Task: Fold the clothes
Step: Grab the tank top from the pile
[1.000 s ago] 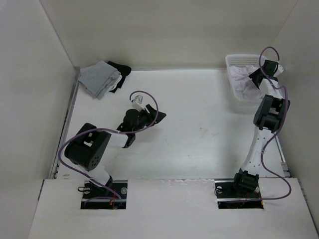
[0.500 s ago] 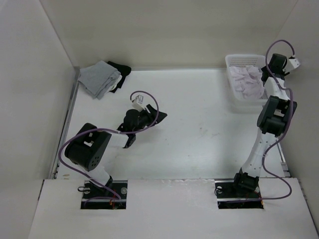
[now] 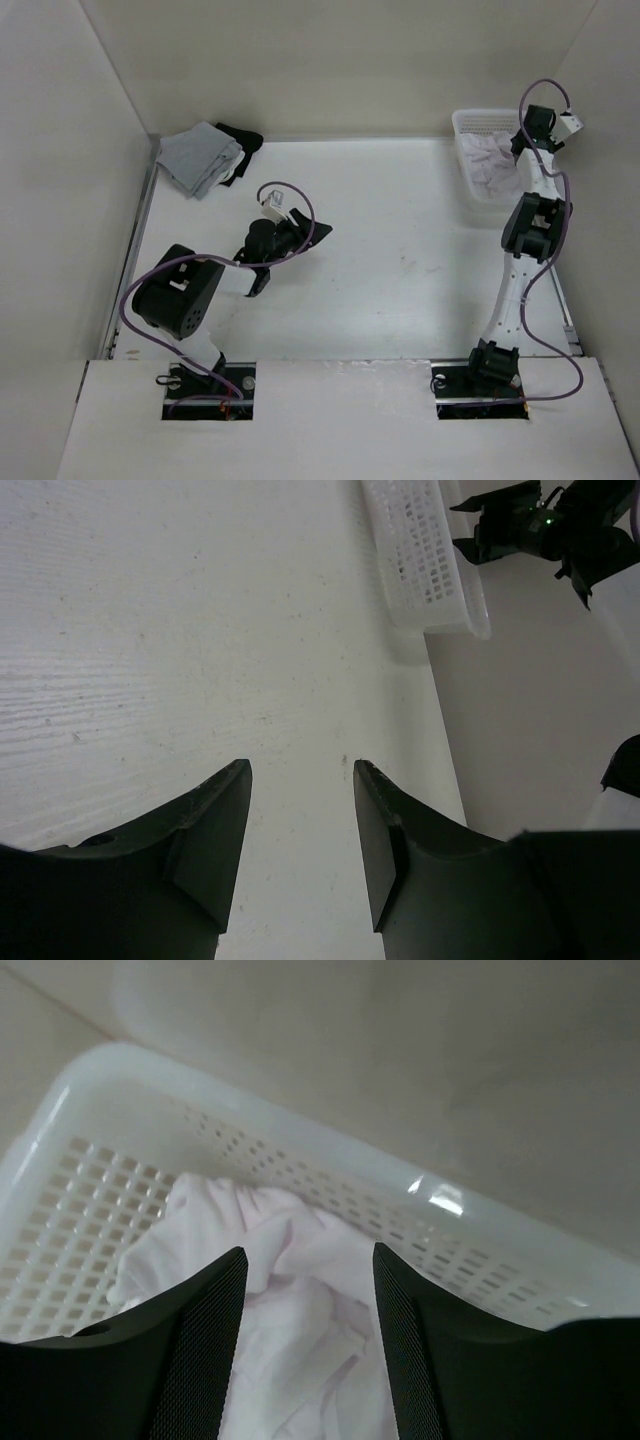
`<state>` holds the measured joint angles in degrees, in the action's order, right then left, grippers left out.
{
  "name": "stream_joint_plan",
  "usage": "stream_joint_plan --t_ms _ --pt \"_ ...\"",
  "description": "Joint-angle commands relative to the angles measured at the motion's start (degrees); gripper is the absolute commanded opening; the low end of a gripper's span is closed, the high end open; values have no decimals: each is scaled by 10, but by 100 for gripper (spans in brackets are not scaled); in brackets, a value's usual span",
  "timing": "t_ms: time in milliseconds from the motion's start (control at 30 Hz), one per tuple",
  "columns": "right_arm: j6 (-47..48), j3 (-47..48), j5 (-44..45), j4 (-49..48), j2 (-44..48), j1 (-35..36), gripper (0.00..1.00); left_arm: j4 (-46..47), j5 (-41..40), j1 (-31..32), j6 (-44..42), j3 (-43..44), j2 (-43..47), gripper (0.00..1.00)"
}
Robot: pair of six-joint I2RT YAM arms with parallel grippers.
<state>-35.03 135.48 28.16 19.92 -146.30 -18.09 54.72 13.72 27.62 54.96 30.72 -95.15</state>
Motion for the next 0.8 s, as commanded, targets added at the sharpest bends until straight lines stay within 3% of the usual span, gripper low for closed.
stream_joint_plan --t_ms 0,67,200,367,467,567,767 --pt "8 46 -37 49 -33 -7 58 48 17 -4 14 -6 -14 44" --pt "-1 60 -65 74 -45 -9 52 56 20 -4 19 -6 -20 44" --pt "-20 60 -107 105 -40 -23 56 64 27 -16 26 -13 -19 44" --pt "-4 58 -130 186 -33 -28 51 79 36 -46 33 -35 1 44" --pt "31 -6 -123 206 9 -25 58 85 36 -58 36 -44 11 44" --pt "57 -120 -83 125 74 -24 66 86 38 -53 38 -43 10 44" --pt "96 -63 -75 186 39 -19 68 86 37 -51 36 -44 11 44"
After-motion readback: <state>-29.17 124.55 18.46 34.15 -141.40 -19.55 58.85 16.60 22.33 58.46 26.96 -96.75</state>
